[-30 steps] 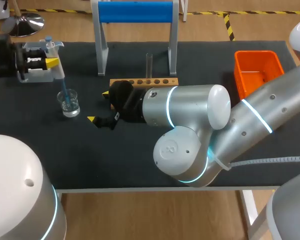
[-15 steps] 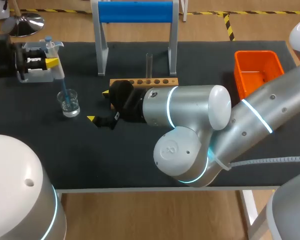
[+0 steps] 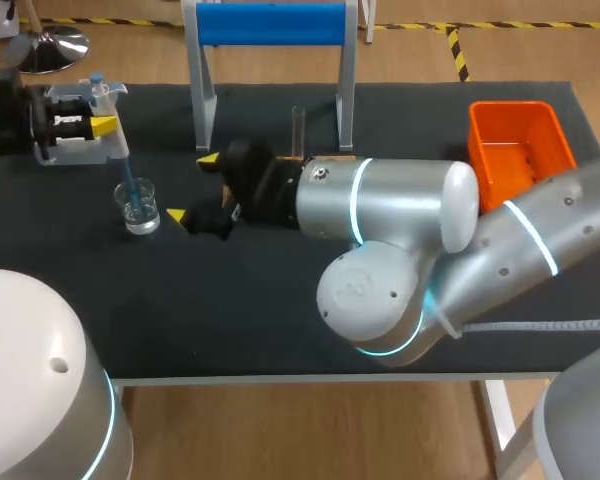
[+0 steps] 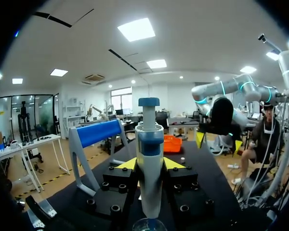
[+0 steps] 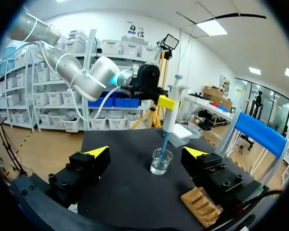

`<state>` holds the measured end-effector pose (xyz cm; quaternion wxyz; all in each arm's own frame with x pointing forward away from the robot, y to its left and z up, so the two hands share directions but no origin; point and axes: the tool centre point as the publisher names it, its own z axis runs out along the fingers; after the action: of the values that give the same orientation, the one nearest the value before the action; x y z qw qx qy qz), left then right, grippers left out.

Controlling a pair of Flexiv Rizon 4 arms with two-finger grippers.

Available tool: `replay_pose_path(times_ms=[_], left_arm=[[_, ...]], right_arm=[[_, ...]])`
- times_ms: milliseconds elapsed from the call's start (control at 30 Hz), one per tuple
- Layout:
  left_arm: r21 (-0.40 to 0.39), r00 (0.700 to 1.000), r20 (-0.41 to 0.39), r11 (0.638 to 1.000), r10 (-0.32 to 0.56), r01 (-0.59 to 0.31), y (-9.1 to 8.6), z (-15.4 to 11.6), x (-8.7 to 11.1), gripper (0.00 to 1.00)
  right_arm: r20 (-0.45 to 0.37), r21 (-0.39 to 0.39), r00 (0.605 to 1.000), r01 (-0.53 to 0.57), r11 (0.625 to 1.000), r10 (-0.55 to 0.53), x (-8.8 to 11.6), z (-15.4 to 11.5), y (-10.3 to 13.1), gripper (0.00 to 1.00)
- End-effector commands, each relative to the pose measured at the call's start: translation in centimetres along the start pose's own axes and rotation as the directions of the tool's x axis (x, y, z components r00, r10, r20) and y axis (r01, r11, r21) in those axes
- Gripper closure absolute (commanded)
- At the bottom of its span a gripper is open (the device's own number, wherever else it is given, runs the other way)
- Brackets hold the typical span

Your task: Invert the test tube, pick up the pipette, mount the tip to pipette, aspirate from beaker and dispense into the tube, eject the tip, return the pipette, and cap with the stopper.

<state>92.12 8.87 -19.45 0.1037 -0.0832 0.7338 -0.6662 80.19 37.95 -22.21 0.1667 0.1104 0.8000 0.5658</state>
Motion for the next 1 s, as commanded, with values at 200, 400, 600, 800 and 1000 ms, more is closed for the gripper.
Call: replay_pose_path(times_ms=[200, 400, 600, 800, 1000], left_arm=[[0.000, 1.000, 0.001, 1.000, 0.001, -0.001, 0.0, 0.0, 0.0, 1.00], [0.000, 1.000, 0.001, 1.000, 0.001, -0.001, 0.0, 0.0, 0.0, 1.00], [0.000, 1.000, 0.001, 1.000, 0.001, -0.001, 0.0, 0.0, 0.0, 1.00], [0.000, 1.000, 0.001, 1.000, 0.001, -0.001, 0.0, 0.0, 0.0, 1.00], [0.000, 1.000, 0.001, 1.000, 0.001, -0.001, 0.0, 0.0, 0.0, 1.00]], right_arm=[[-0.384, -0.038, 0.921, 0.061, 0.997, -0.071, -2.7, -3.2, 3.7, 0.00], [-0.487, -0.067, 0.868, 0.070, 0.995, -0.094, -3.2, -3.4, 5.1, 0.00], [-0.545, -0.088, 0.831, 0.078, 0.993, -0.113, -3.9, -3.0, 6.9, 0.58], [-0.588, -0.104, 0.798, 0.081, 0.991, -0.128, -4.7, -2.0, 8.8, 0.99], [-0.634, -0.124, 0.760, 0.081, 0.989, -0.142, -5.3, -1.0, 10.9, 1.00]])
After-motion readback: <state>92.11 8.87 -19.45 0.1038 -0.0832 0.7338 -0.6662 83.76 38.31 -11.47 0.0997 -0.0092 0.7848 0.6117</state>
